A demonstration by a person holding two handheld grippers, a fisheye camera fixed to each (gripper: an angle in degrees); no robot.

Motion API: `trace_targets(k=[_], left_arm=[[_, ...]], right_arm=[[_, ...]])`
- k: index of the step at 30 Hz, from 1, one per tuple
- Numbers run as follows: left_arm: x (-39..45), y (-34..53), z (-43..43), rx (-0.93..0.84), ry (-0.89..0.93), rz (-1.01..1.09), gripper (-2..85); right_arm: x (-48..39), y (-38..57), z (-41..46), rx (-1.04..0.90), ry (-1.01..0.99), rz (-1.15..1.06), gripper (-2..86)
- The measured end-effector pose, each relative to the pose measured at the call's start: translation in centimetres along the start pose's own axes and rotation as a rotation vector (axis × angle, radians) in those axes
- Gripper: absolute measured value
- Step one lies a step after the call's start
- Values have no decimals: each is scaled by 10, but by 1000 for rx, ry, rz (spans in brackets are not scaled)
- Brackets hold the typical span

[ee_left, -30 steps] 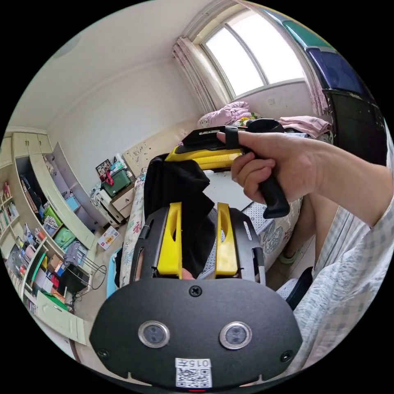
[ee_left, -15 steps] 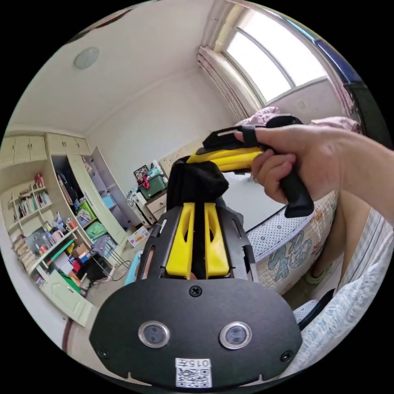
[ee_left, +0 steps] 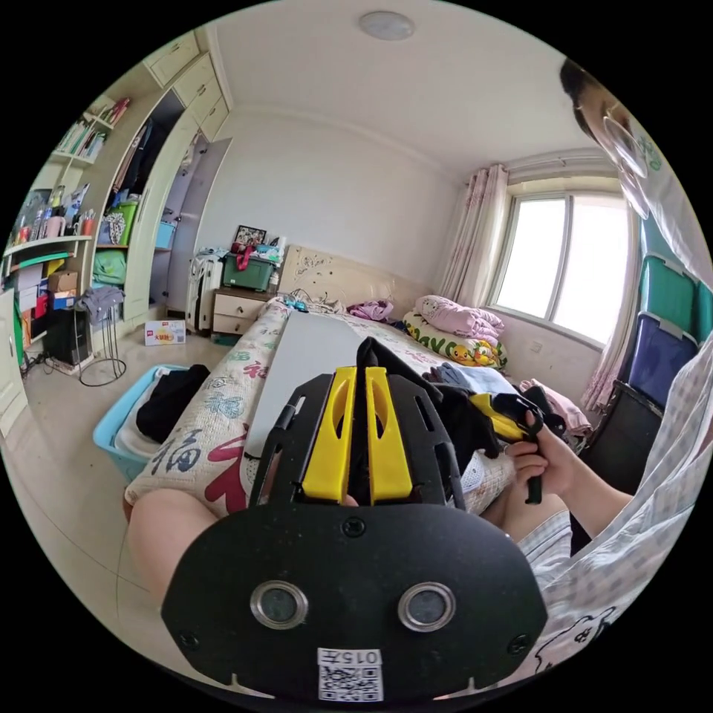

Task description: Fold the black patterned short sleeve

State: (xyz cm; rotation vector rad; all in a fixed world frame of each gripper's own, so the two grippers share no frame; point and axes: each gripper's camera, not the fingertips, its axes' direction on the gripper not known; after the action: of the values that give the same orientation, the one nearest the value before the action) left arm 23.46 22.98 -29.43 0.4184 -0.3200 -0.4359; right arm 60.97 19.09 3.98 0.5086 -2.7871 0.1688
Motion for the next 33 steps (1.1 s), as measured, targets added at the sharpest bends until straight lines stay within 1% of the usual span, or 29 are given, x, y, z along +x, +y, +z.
trace_targets(k=[4, 8, 9, 12, 14, 15, 17, 18, 19, 20, 21, 22, 23, 24, 25, 26, 27, 28, 29, 31, 33], left_arm=[[-27, -13, -5, -28, 45, -69, 10], [-45, -24, -11, -43, 73, -88, 9], [-47, -26, -11, -46, 73, -87, 9], [-56, -36, -13, -63, 75, -82, 8], [-75, -47, -13, -79, 144, -142, 7], [-82, -51, -12, -81, 170, -164, 7], [-115, -77, -10, -76, 209, -248, 4], [-124, -88, -8, -70, 226, -263, 4], [-145, -112, -1, -58, 262, -291, 2], [-167, -139, 12, -56, 269, -330, 0], [-179, -154, 20, -52, 281, -353, -1], [-202, -185, 35, -37, 291, -416, -2], [-223, -220, 47, 11, 304, -480, -3], [-231, -240, 52, 35, 312, -503, -3], [-243, -284, 62, 63, 290, -520, -4], [-248, -330, 72, 78, 288, -508, -5], [-249, -352, 76, 93, 318, -500, -5], [-244, -391, 76, 134, 363, -513, -5], [-227, -427, 66, 200, 360, -466, -6], [-196, -468, 42, 291, 311, -357, -6], [-174, -490, 23, 315, 295, -282, -6]], right_arm=[[-17, 30, 21, -119, 107, -31, 95], [-26, 54, 44, -205, 182, -52, 103], [-29, 60, 56, -232, 192, -61, 95], [-40, 63, 83, -260, 167, -97, 27], [-44, 54, 88, -227, 95, -111, 15], [-47, 40, 83, -171, 77, -122, 10], [-48, 7, 59, -26, 124, -91, 6], [-46, -23, 35, 91, 102, -56, 4], [-44, -58, 13, 186, 74, -19, 3], [-44, -77, 4, 223, 81, -8, 2], [-48, -118, -13, 291, 131, -7, 1], [-52, -139, -20, 312, 178, -2, 1], [-63, -184, -31, 349, 259, 11, 0], [-77, -228, -42, 397, 260, 0, 0], [-100, -272, -50, 439, 278, -7, -1], [-117, -296, -51, 444, 316, -34, -1], [-158, -337, -47, 446, 400, -107, -1], [-180, -354, -45, 459, 434, -135, -1], [-224, -382, -38, 480, 466, -196, -1], [-308, -409, -23, 507, 526, -332, -1], [-355, -400, -18, 550, 530, -448, -1]])
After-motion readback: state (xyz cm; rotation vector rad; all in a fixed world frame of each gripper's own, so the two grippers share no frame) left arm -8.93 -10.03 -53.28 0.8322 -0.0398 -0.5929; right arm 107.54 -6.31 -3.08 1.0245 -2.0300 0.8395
